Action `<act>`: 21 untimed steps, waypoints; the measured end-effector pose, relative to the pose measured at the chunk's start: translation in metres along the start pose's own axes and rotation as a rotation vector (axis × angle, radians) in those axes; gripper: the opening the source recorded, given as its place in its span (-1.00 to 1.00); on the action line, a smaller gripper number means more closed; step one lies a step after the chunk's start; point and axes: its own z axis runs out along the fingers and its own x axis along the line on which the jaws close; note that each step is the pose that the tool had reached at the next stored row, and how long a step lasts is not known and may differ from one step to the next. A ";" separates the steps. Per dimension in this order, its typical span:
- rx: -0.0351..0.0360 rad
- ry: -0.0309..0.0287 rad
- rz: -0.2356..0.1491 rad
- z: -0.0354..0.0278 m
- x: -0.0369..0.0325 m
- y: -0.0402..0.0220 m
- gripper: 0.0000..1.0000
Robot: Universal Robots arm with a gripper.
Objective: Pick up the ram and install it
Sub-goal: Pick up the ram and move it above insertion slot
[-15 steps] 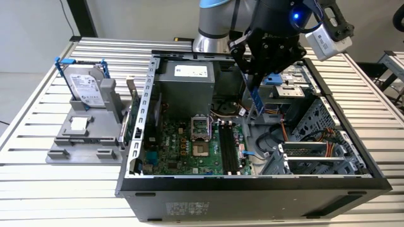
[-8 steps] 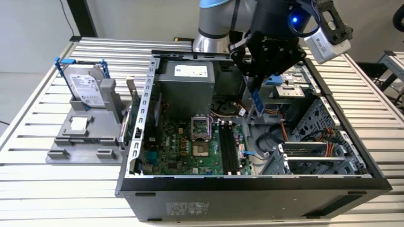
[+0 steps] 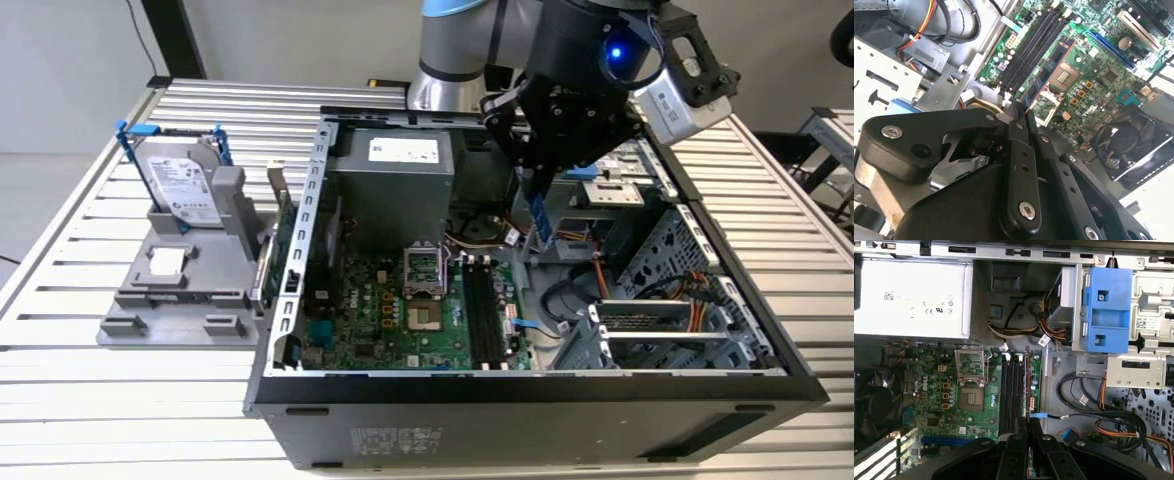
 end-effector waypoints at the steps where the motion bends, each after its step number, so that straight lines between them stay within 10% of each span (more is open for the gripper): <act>1: 0.0001 -0.0002 0.007 0.0010 0.0000 0.0000 -1.00; 21: -0.0001 -0.0017 0.061 0.0166 -0.0062 -0.0006 -1.00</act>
